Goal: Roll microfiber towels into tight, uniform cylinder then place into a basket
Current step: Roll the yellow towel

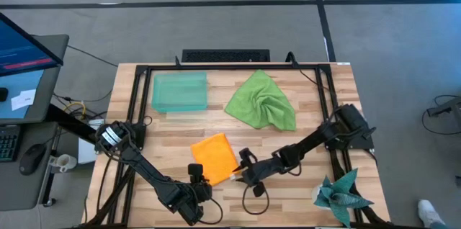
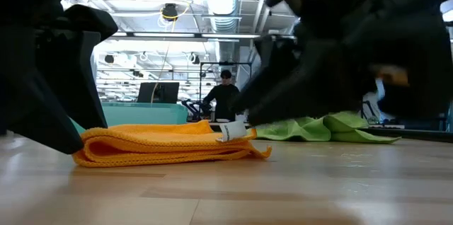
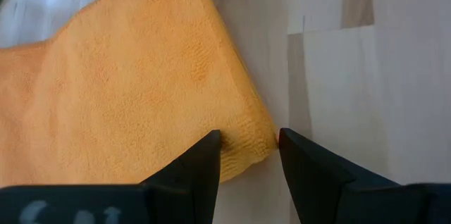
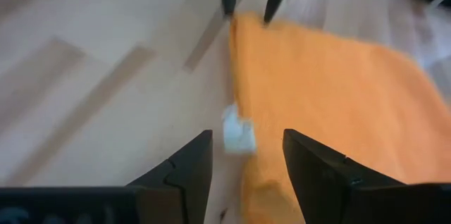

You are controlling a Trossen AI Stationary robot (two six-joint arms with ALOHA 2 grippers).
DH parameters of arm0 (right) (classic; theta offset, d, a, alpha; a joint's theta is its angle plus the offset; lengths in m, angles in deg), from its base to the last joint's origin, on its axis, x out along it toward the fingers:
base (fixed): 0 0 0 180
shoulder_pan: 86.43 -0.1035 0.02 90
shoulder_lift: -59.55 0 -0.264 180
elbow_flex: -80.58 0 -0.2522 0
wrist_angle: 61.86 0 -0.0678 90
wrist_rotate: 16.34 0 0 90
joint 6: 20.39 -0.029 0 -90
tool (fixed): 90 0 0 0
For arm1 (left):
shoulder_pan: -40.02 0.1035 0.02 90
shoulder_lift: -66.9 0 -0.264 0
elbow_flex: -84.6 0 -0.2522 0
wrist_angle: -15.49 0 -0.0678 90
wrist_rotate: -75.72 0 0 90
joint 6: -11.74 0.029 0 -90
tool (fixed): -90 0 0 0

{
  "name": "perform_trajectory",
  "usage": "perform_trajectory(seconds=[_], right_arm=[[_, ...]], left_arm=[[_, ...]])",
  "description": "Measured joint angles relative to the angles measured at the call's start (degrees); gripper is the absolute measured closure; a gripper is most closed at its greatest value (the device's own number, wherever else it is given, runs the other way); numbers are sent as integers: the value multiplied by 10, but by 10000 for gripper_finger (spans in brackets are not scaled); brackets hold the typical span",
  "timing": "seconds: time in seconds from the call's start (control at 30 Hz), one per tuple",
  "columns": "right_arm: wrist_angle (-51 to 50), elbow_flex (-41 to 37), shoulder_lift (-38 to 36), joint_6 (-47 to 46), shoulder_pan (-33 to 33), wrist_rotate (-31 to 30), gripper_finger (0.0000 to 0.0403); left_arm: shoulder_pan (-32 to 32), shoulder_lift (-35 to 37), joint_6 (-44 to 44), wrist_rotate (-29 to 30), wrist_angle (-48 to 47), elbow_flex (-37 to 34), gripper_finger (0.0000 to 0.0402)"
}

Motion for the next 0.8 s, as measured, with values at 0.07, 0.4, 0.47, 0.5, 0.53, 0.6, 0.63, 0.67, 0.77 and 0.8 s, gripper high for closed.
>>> perform_trajectory(seconds=[0.07, 0.4, 0.47, 0.5, 0.53, 0.6, 0.63, 0.67, 0.77, 0.8], right_arm=[[-13, 8, 8, 0, 4, 0, 206], [-31, 13, 16, -9, 26, -2, 205], [-36, 13, 16, -19, 30, -1, 206], [-43, 13, 16, -21, 32, 0, 207], [-52, 13, 16, -24, 32, 0, 208], [-60, 13, 16, -25, 34, 0, 210], [-61, 13, 16, -26, 35, 0, 211], [-61, 13, 16, -26, 35, 0, 213], [-62, 13, 16, -37, 35, 0, 221], [-62, 13, 16, -40, 35, 2, 225]], left_arm=[[0, 0, 3, 0, 1, 0, 262], [2, 2, 8, 3, 55, -42, 262], [2, 3, 1, 9, 67, -52, 262], [2, 4, -3, 13, 70, -55, 262], [1, 4, -7, 16, 72, -57, 262], [1, 4, -13, 18, 76, -61, 262], [2, 4, -17, 20, 78, -62, 262], [2, 4, -21, 22, 78, -62, 262], [6, 3, -44, 32, 78, -63, 262], [7, 2, -56, 37, 78, -63, 262]])
